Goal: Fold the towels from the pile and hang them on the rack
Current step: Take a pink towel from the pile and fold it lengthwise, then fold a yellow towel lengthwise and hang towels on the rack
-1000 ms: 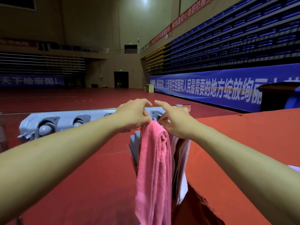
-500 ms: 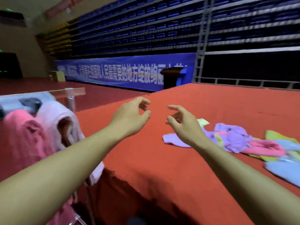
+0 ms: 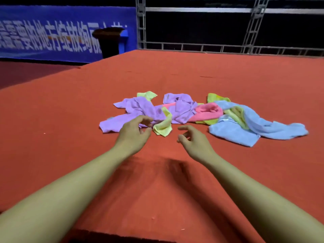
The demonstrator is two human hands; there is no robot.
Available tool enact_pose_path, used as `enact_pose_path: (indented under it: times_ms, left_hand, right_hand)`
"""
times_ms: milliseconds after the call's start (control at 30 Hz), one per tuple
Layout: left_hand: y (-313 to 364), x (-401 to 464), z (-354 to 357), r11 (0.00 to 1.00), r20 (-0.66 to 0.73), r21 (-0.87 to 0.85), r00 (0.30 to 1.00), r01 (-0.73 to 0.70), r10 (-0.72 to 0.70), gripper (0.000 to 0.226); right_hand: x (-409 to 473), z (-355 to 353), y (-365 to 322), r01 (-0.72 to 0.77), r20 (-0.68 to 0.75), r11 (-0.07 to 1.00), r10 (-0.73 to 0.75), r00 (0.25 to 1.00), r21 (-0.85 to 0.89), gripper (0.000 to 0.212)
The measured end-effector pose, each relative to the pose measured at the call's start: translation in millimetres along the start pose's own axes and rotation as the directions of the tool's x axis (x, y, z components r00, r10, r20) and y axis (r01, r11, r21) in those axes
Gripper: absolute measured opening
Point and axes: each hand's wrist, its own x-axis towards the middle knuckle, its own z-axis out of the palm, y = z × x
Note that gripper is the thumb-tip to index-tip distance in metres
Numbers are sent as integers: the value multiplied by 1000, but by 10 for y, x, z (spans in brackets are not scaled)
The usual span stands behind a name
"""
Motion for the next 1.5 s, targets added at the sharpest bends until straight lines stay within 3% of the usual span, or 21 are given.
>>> enact_pose_path:
  times_ms: [233, 367, 633, 867, 1067, 1200, 1367, 1500]
  left_hand:
    - [-536, 418, 732, 972, -69, -213, 991, 98, -115, 25]
    - [-934, 437, 936, 935, -89, -317, 977, 159, -196, 36]
    - [-1102, 457, 1036, 908, -89, -401, 981, 125, -174, 41]
    - [-1066, 434, 1012, 888, -90, -436, 974, 149, -207, 39]
    - [-989, 331, 1097, 911, 52, -367, 982, 186, -180, 38]
    - [-870, 210, 1101, 955, 33, -238, 984, 179, -176, 46]
    - [-550, -128, 950, 809, 206, -405, 904, 426, -374, 43]
    - [-389, -458, 848, 709, 231, -470, 849, 526, -476, 43]
  right_hand:
    - [444, 619, 411, -71, -67, 997, 72, 995, 9, 39]
    - [816, 938, 596, -82, -147, 996, 77, 986, -29, 47]
    - [1237, 1139, 812, -299, -145, 931, 272, 951, -212, 74]
    - [1222, 1119, 772, -324, -181, 945, 311, 933, -47, 63]
    - [841, 1068, 715, -242, -186, 944, 285, 940, 226, 72]
    - [313, 985, 520, -233, -154, 914, 296, 943, 332, 76]
    - [-553, 802, 115, -265, 46, 857, 273, 961, 442, 82]
    - [-1088, 697, -50, -275, 111, 847, 253, 961, 454, 87]
